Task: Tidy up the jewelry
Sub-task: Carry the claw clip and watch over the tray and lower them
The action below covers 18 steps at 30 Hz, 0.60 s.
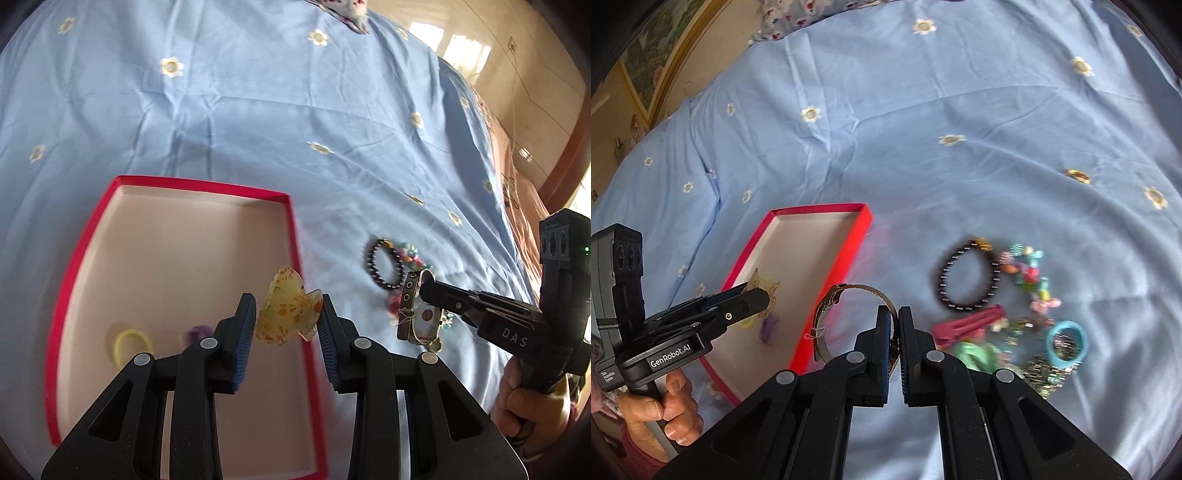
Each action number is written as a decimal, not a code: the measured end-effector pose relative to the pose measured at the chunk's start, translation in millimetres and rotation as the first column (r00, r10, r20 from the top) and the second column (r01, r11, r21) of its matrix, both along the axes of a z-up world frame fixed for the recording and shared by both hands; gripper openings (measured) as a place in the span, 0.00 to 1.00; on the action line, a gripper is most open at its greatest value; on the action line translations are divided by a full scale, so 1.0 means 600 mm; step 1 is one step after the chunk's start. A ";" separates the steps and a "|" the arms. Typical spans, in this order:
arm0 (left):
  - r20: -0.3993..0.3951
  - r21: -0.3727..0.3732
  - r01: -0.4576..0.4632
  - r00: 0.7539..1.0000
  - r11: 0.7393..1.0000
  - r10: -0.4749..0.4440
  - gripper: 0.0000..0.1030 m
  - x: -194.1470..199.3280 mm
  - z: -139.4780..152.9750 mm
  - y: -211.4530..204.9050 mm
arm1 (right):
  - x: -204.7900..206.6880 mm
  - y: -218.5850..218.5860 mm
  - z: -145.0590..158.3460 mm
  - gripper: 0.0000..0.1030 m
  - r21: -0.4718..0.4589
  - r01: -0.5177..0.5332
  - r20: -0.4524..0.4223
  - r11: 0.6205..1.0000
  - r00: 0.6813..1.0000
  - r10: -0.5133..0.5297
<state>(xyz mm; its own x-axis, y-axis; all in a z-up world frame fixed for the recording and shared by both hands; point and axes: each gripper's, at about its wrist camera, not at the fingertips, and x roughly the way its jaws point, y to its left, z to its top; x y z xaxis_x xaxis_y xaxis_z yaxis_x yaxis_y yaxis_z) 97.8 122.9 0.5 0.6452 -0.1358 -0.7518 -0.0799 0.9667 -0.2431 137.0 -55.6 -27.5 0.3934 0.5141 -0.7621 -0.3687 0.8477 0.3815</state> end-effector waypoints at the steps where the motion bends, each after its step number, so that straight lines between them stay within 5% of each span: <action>1: 0.001 0.002 -0.008 1.000 1.000 0.008 0.30 -0.003 0.001 0.006 | 0.001 0.009 0.001 0.04 0.003 -0.010 -0.002 1.000 1.000 0.010; 18: -0.022 0.069 -0.102 0.994 0.992 0.104 0.31 0.009 -0.016 0.121 | 0.029 0.185 -0.008 0.04 0.013 -0.166 -0.007 0.986 0.986 0.166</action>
